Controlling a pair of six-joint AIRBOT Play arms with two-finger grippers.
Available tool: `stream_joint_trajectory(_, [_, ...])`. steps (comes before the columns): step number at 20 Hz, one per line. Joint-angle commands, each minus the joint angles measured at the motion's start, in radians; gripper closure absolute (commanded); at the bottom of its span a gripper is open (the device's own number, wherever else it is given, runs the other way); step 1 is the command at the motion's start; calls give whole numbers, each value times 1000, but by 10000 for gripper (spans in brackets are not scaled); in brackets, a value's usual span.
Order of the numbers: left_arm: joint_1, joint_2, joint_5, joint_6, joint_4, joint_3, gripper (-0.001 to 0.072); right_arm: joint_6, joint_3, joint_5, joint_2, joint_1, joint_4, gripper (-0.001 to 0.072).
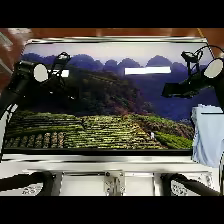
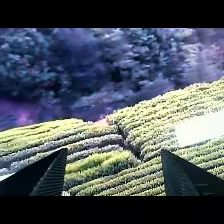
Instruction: Fold the shirts.
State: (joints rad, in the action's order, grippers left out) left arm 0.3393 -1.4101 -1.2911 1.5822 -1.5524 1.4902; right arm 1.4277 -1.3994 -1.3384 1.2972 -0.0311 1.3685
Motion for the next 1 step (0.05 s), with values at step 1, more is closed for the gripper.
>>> stream_joint_trajectory(1, [1,-5,8,2,1,0,8,0,0,0,0,1,2,16])
